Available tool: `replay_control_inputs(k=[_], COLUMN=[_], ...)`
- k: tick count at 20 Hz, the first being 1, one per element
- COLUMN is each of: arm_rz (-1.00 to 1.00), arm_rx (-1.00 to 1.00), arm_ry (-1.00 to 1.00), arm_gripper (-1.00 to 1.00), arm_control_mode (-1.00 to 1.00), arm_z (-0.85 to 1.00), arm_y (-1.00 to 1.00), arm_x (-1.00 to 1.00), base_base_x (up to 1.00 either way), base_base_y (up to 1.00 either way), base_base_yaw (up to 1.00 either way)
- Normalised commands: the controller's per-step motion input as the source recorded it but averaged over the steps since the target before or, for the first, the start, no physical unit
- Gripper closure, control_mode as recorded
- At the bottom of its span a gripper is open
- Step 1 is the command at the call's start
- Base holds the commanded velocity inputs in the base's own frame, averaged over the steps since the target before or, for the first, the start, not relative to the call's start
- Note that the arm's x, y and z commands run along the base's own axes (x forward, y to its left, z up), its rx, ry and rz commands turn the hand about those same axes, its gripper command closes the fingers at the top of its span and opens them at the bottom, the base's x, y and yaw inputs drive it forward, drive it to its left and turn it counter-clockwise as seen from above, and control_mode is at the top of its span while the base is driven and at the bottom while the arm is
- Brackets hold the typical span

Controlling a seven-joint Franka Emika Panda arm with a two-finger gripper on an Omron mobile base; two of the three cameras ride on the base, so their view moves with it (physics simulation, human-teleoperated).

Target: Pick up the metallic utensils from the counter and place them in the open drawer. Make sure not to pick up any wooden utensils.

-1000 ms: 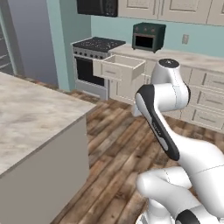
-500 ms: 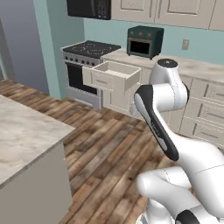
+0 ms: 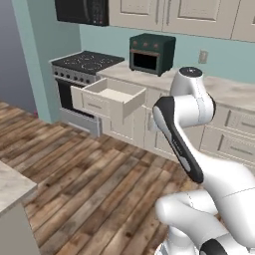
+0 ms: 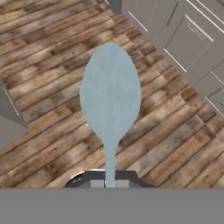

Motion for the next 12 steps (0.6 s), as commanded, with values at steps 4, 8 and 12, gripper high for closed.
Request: replay_control_inputs(k=[4, 8, 12], arm_rz=[0.00, 0.00, 0.00], arm_rx=[0.00, 0.00, 0.00], arm_ry=[0.00, 0.00, 0.00], arm_gripper=[1.00, 1.00, 1.00], arm_control_mode=[1.00, 1.00, 1.00], arm_z=[0.00, 0.00, 0.00], arm_y=[0.00, 0.00, 0.00], arm_x=[0.00, 0.00, 0.00], base_base_x=[1.00, 1.00, 1.00], base_base_y=[-0.58, -0.21, -0.03], base_base_yaw=[0.00, 0.00, -0.03])
